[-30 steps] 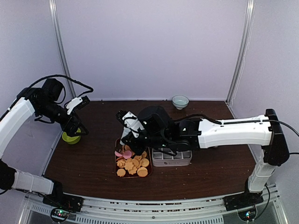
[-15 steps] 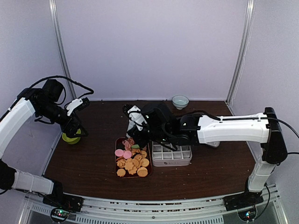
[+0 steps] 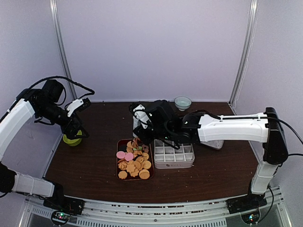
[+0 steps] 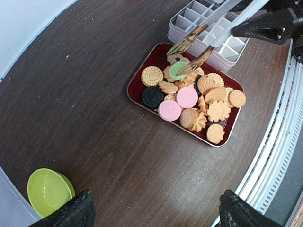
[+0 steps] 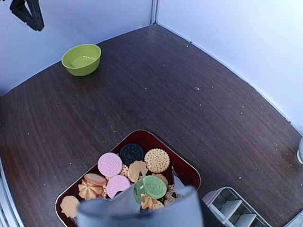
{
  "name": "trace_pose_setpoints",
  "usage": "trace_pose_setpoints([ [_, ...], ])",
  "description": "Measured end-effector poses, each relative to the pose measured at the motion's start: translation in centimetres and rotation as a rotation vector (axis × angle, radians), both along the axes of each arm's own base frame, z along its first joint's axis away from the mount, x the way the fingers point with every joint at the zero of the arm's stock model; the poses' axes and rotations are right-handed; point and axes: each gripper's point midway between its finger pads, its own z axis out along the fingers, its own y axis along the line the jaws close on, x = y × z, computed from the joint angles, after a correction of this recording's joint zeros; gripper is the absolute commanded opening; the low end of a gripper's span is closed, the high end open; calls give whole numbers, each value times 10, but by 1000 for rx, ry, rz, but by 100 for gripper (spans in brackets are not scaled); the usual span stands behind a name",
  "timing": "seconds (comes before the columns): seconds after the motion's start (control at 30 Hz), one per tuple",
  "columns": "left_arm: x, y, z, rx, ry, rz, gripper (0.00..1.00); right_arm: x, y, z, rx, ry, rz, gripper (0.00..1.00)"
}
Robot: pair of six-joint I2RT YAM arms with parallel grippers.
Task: Pack the cookies
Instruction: Pick up the fake cookies from the empty pocket of the box.
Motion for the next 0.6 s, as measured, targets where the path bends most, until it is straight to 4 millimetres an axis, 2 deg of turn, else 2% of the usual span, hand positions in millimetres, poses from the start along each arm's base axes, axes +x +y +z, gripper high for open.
trace_pose_setpoints([
  [0.13, 0, 0, 1, 0, -4, -2, 94, 3, 2, -8, -9, 7, -1, 39],
  [0.33, 0, 0, 1, 1, -4, -2, 94, 5, 4, -7, 12, 11, -4, 36],
  [0.6, 0, -1, 1, -3, -4, -4, 93, 5, 5, -9, 25, 18, 0, 41],
])
